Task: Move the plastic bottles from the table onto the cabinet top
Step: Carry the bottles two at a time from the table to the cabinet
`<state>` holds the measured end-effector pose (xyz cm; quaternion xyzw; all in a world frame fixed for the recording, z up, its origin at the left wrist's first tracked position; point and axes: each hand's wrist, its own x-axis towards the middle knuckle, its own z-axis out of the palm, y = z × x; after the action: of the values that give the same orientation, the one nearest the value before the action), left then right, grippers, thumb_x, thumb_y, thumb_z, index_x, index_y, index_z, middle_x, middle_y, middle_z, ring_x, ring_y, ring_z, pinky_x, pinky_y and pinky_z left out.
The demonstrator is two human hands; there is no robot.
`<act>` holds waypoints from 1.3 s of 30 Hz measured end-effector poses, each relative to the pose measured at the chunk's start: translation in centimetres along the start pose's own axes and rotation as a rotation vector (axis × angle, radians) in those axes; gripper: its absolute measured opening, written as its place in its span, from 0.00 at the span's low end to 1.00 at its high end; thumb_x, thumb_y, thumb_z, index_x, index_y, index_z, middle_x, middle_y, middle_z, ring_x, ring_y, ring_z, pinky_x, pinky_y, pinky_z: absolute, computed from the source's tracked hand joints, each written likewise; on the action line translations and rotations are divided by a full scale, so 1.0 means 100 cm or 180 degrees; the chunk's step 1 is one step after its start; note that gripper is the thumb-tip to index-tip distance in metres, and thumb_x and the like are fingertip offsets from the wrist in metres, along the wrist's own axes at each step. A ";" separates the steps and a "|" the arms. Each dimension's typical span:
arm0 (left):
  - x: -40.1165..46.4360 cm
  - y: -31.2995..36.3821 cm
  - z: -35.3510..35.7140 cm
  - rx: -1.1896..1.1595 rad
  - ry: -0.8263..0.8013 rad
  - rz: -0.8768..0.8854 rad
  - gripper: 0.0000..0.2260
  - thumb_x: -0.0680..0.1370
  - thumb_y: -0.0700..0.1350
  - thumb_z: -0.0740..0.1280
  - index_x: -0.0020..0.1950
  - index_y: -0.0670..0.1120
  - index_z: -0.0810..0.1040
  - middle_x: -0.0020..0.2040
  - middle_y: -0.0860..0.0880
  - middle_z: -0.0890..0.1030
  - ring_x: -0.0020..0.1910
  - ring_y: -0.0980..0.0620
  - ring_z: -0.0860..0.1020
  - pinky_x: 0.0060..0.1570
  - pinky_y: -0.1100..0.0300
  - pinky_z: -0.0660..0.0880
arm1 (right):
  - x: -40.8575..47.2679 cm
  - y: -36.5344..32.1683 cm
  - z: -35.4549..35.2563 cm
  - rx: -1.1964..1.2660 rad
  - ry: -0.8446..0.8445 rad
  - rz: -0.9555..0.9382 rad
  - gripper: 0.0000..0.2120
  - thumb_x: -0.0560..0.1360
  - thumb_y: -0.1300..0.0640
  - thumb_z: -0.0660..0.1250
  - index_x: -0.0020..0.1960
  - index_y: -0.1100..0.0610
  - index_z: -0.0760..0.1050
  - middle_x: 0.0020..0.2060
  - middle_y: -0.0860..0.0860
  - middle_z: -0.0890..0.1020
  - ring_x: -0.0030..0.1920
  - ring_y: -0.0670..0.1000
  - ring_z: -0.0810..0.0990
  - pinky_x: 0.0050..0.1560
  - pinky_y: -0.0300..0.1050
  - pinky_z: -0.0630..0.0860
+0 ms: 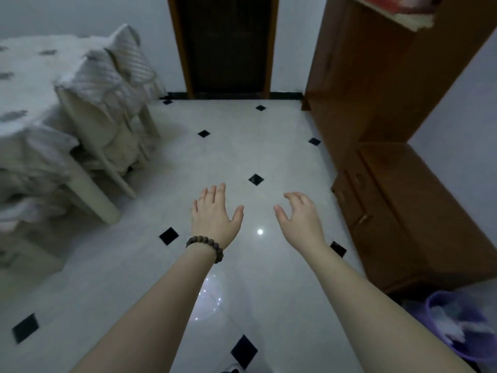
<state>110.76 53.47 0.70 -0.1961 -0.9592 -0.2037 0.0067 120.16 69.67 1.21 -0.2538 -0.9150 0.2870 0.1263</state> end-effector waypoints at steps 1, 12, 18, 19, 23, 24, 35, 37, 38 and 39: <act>0.008 -0.011 -0.004 0.0006 0.0040 -0.0099 0.31 0.77 0.60 0.57 0.76 0.47 0.57 0.76 0.47 0.61 0.76 0.47 0.55 0.73 0.47 0.53 | 0.013 -0.009 0.008 0.0019 -0.0066 -0.0060 0.22 0.78 0.49 0.61 0.68 0.59 0.69 0.68 0.56 0.70 0.70 0.55 0.64 0.71 0.48 0.61; 0.140 -0.064 -0.011 0.0172 0.0383 -0.0981 0.30 0.78 0.59 0.58 0.77 0.49 0.56 0.77 0.48 0.59 0.77 0.49 0.52 0.74 0.48 0.48 | 0.194 -0.058 0.072 0.0160 -0.0592 -0.0729 0.21 0.78 0.49 0.61 0.67 0.59 0.70 0.67 0.56 0.70 0.69 0.54 0.65 0.69 0.49 0.64; 0.258 -0.040 -0.004 0.0111 0.0594 -0.1317 0.31 0.78 0.59 0.58 0.77 0.49 0.55 0.77 0.49 0.58 0.77 0.49 0.52 0.74 0.49 0.48 | 0.336 -0.066 0.079 0.0080 -0.0873 -0.1039 0.21 0.79 0.49 0.59 0.68 0.58 0.68 0.68 0.55 0.69 0.70 0.53 0.62 0.69 0.48 0.62; 0.275 -0.034 -0.003 0.0111 0.0623 -0.1358 0.31 0.78 0.59 0.58 0.77 0.49 0.54 0.77 0.49 0.58 0.77 0.50 0.52 0.74 0.49 0.48 | 0.356 -0.067 0.079 0.0058 -0.0903 -0.1106 0.21 0.79 0.49 0.60 0.68 0.58 0.69 0.68 0.55 0.69 0.70 0.53 0.62 0.69 0.48 0.62; 0.337 -0.023 -0.005 0.0112 0.0714 -0.1515 0.31 0.78 0.59 0.58 0.77 0.49 0.55 0.77 0.49 0.58 0.77 0.49 0.52 0.75 0.49 0.49 | 0.431 -0.076 0.080 0.0015 -0.0994 -0.1307 0.21 0.79 0.49 0.60 0.68 0.58 0.69 0.67 0.55 0.70 0.70 0.53 0.63 0.69 0.47 0.61; 0.351 -0.023 -0.005 0.0110 0.0731 -0.1552 0.31 0.78 0.59 0.58 0.77 0.49 0.55 0.77 0.49 0.58 0.77 0.50 0.52 0.75 0.49 0.49 | 0.447 -0.079 0.082 0.0013 -0.1025 -0.1341 0.21 0.79 0.49 0.60 0.68 0.58 0.69 0.67 0.54 0.70 0.70 0.53 0.63 0.69 0.47 0.61; 0.506 -0.056 -0.003 0.0076 0.0850 -0.1778 0.31 0.78 0.60 0.57 0.77 0.49 0.55 0.77 0.50 0.59 0.77 0.50 0.52 0.75 0.48 0.49 | 0.607 -0.126 0.134 0.0098 -0.1183 -0.1558 0.20 0.79 0.49 0.60 0.68 0.57 0.69 0.66 0.53 0.71 0.68 0.52 0.65 0.66 0.46 0.63; 0.536 -0.074 -0.002 0.0080 0.0925 -0.1836 0.31 0.78 0.60 0.58 0.77 0.50 0.55 0.76 0.50 0.60 0.77 0.50 0.52 0.75 0.48 0.49 | 0.637 -0.141 0.154 0.0098 -0.1245 -0.1613 0.20 0.78 0.49 0.60 0.68 0.57 0.69 0.66 0.52 0.71 0.69 0.52 0.65 0.67 0.46 0.63; 0.552 -0.085 -0.003 0.0066 0.0969 -0.1874 0.31 0.78 0.60 0.58 0.77 0.50 0.56 0.76 0.50 0.60 0.77 0.50 0.52 0.75 0.48 0.49 | 0.653 -0.151 0.164 0.0093 -0.1268 -0.1645 0.20 0.78 0.49 0.60 0.68 0.56 0.69 0.66 0.52 0.71 0.69 0.52 0.65 0.67 0.46 0.63; 0.570 -0.097 -0.004 0.0056 0.1014 -0.1911 0.31 0.78 0.60 0.58 0.77 0.50 0.56 0.76 0.50 0.60 0.77 0.50 0.52 0.74 0.48 0.49 | 0.670 -0.162 0.176 0.0082 -0.1284 -0.1689 0.20 0.78 0.50 0.60 0.68 0.57 0.69 0.66 0.52 0.71 0.68 0.52 0.65 0.67 0.46 0.63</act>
<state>54.49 66.49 2.56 0.1295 -0.9627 -0.2163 0.0980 50.98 86.11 2.34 0.0569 -0.9520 0.3002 0.0161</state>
